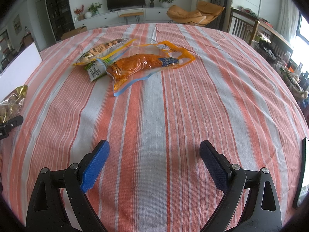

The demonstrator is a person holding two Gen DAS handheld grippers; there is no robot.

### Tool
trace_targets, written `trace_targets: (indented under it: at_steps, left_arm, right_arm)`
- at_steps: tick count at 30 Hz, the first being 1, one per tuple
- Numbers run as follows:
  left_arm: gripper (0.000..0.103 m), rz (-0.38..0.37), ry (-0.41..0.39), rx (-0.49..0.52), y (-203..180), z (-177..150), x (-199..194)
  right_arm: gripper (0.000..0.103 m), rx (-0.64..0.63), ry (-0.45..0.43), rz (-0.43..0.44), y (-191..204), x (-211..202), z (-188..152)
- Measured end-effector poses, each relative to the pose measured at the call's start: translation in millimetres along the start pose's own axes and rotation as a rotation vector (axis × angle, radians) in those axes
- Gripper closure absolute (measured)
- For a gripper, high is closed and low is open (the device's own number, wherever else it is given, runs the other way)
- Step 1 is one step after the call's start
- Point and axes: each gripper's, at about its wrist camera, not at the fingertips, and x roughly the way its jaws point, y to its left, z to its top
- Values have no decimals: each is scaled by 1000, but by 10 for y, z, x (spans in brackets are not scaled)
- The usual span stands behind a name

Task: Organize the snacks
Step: 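Lift the red-labelled longan bag with the left tool and hold it, then close the right tool on the yellow-edged peanut bag and lift it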

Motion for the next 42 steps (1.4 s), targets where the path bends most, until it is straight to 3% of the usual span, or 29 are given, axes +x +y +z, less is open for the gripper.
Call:
trace_targets:
  at_steps: [3, 6, 10, 15, 17, 19, 20, 21, 23, 26, 29, 34, 42]
  left_arm:
    - [0, 0, 0, 0, -1, -1, -5]
    - [0, 0, 0, 0, 0, 0, -1]
    - [0, 0, 0, -1, -2, -1, -6]
    - [0, 0, 0, -1, -1, 0, -4]
    - [0, 0, 0, -1, -1, 1, -1]
    - [0, 0, 0, -1, -16, -19, -35]
    - [0, 0, 0, -2, -16, -15, -34]
    - [0, 0, -1, -2, -15, -11, -33]
    - [0, 1, 0, -3, -16, 2, -29]
    - [0, 1, -1, -4, -20, 30, -11]
    - [0, 0, 0, -4, -19, 31, -9]
    - [0, 0, 0, -4, -18, 31, -10]
    - [0, 1, 0, -4, -18, 28, -13]
  right_arm:
    - [8, 41, 30, 21, -29, -12, 61]
    - [8, 178, -17, 187, -103, -121, 258]
    - [8, 164, -1, 260, 139, 34, 875]
    - [8, 183, 90, 310, 596, 645, 1629]
    - [8, 232, 217, 288, 799, 1059, 1817]
    - [7, 235, 274, 237, 960, 1302, 1877]
    - [11, 197, 227, 181, 1055, 1307, 1903]
    - [21, 146, 213, 143, 1173, 1342, 1912]
    - [38, 24, 193, 99, 1426, 1369, 1855]
    - [44, -64, 156, 145, 1659, 1251, 1690]
    - [44, -142, 103, 217, 1848, 988, 1424]
    - [44, -197, 94, 334, 1875, 561, 818]
    - [40, -164, 55, 271, 1451, 269, 109]
